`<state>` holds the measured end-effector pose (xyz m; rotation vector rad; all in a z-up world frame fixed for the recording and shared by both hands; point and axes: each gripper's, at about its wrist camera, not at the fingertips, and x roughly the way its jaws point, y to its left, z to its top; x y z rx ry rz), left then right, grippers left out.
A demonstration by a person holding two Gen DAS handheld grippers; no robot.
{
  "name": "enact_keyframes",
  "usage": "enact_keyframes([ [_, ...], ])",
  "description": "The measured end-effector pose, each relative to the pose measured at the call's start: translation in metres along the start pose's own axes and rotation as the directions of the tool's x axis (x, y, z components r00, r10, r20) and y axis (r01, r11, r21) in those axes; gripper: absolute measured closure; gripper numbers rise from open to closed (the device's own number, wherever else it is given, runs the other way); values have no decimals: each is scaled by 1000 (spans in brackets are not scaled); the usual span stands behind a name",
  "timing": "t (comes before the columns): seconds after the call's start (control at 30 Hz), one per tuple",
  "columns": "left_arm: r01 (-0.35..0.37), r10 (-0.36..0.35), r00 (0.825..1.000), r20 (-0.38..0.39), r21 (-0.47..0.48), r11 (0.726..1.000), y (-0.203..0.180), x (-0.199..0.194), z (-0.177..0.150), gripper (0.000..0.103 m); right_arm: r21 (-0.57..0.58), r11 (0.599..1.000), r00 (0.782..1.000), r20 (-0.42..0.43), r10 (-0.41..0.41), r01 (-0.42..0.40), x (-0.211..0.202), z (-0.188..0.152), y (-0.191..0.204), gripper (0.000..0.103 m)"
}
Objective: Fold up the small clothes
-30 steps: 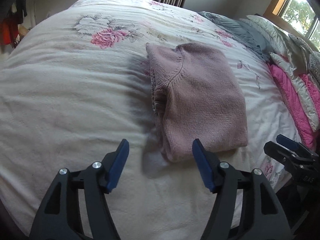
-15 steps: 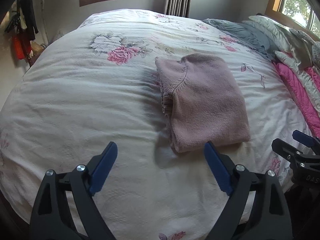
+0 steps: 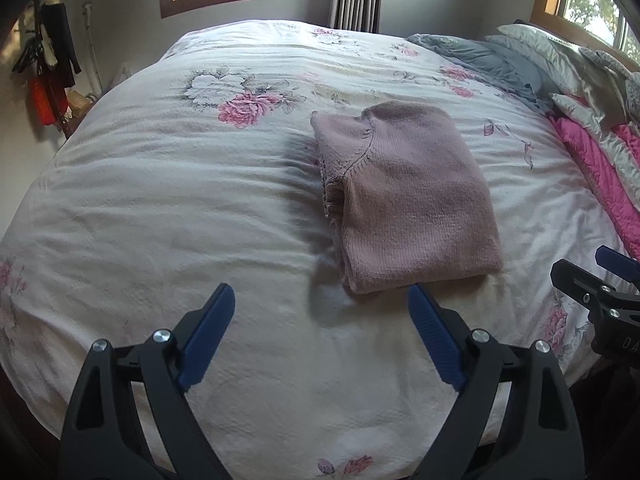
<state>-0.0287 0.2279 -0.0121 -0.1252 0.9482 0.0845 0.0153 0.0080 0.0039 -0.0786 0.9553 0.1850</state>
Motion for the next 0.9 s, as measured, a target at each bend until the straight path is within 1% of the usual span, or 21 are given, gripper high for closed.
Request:
enact_keyframes([
  [0.53, -14, 14, 1000, 21, 14, 1000, -5, -2, 2, 15, 12, 1000, 1000, -5, -12, 13, 6, -1, -5, 4],
  [0.67, -15, 15, 1000, 21, 16, 1000, -6, -2, 2, 15, 19, 1000, 1000, -28, -13, 14, 11, -1, -7, 4],
  [0.8, -18, 18, 999, 27, 17, 1000, -6, -3, 2, 15, 14, 999, 998, -38, -43, 43, 15, -2, -7, 4],
  [0.9, -19, 19, 999, 33, 19, 1000, -7, -5, 2, 15, 20, 999, 998, -45, -38, 39, 17, -3, -8, 4],
])
